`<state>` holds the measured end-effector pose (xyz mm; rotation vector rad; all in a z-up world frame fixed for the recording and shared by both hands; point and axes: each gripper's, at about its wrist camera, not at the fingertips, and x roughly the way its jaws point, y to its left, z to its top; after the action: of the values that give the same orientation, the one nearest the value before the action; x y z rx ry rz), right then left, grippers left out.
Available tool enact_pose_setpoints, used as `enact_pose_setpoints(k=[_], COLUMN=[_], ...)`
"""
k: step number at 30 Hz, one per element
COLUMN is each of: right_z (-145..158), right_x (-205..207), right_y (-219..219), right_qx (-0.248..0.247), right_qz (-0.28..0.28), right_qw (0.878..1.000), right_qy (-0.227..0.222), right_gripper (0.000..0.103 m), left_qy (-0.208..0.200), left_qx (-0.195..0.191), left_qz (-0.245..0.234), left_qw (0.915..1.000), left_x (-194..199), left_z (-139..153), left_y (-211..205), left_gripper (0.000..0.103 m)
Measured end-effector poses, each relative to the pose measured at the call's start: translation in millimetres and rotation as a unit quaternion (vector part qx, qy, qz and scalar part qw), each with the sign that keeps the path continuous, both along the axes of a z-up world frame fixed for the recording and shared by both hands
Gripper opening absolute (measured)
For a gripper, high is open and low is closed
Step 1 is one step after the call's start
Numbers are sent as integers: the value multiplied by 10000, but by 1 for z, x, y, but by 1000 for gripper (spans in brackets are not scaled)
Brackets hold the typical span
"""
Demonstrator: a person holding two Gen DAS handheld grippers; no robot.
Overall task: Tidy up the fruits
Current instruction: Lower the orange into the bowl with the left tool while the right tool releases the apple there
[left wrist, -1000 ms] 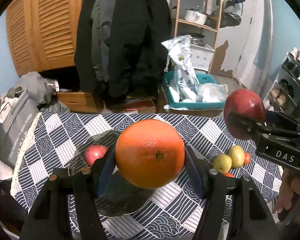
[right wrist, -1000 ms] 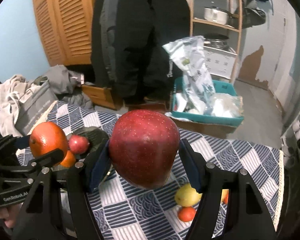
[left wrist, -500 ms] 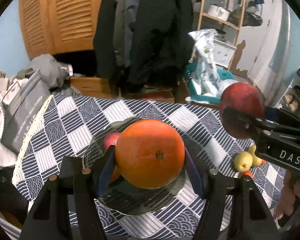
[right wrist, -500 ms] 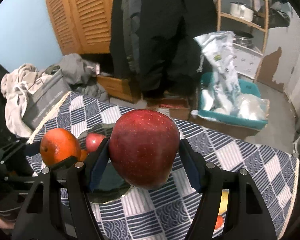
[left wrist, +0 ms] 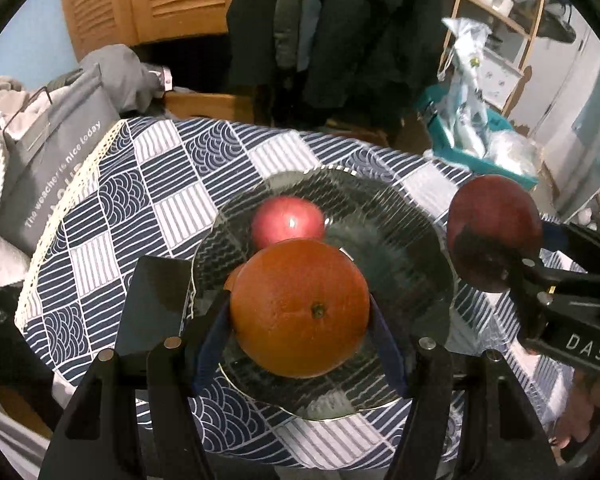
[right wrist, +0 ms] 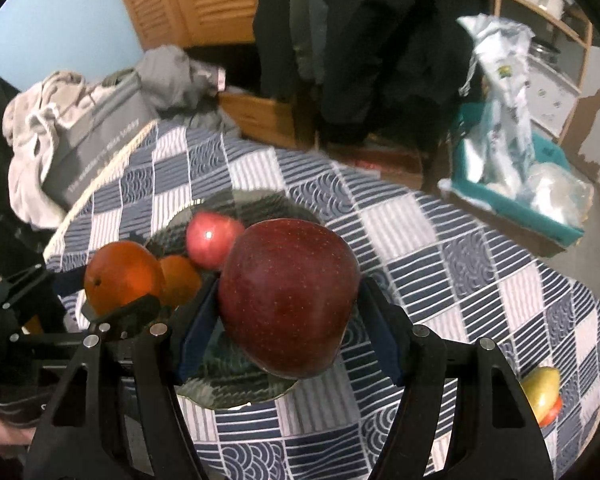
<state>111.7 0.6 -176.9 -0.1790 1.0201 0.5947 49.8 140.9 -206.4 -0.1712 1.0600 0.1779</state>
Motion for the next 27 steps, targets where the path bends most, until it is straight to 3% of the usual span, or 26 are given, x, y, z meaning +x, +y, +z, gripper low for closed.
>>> enact_pose_setpoints(k=[11,27], right_z=[-47,-62], right_x=[0,-3], right_y=[9,13], right_qx=[-257,-279], right_qz=[233,370], right_qw=[9980,9961], right_qy=[525,756], right_gripper=[69,70], left_qy=[477,975], left_qx=[138,-170], left_qz=[-95,70], left_qw=[9987,9951], left_x=[-1,-1], left_z=[-37,-67], left_y=[-2,8], left_gripper=[68,69])
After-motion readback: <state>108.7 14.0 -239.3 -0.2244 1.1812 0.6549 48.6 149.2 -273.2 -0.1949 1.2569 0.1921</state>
